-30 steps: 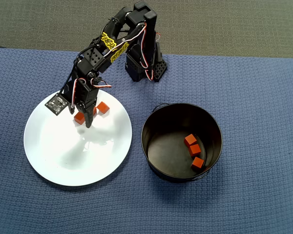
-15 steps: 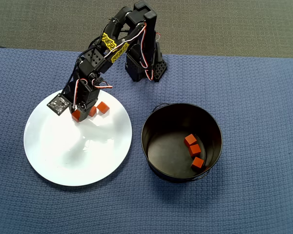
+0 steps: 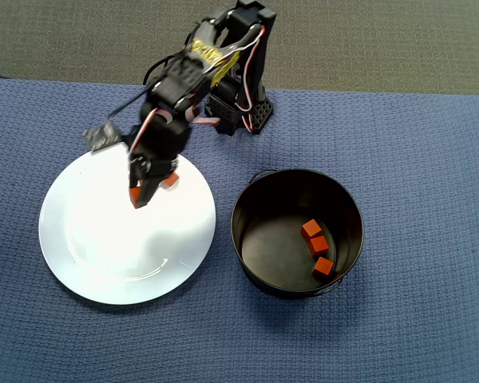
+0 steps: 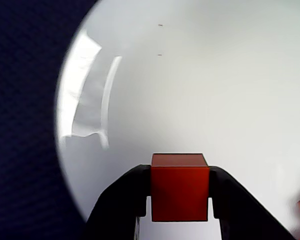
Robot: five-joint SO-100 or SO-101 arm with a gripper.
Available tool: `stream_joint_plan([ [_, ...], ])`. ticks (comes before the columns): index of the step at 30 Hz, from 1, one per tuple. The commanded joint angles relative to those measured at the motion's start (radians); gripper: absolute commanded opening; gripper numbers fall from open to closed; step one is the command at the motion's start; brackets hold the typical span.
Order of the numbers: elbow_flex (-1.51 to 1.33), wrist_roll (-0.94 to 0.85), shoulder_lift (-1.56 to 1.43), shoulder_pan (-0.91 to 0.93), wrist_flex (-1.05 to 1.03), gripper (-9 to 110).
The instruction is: Pick up the red cubes from the white plate and place them in the black recipient
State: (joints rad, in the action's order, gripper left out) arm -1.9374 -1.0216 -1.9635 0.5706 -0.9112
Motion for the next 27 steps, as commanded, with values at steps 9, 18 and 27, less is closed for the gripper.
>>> stream_joint_plan([
  [9, 0.261, 0.712, -0.120, -0.561, -0.296, 0],
  [18, 0.141, 0.436, -0.196, -0.834, -0.459, 41],
  [27, 0.169, 0.198, -0.166, -0.295, -0.356, 32],
])
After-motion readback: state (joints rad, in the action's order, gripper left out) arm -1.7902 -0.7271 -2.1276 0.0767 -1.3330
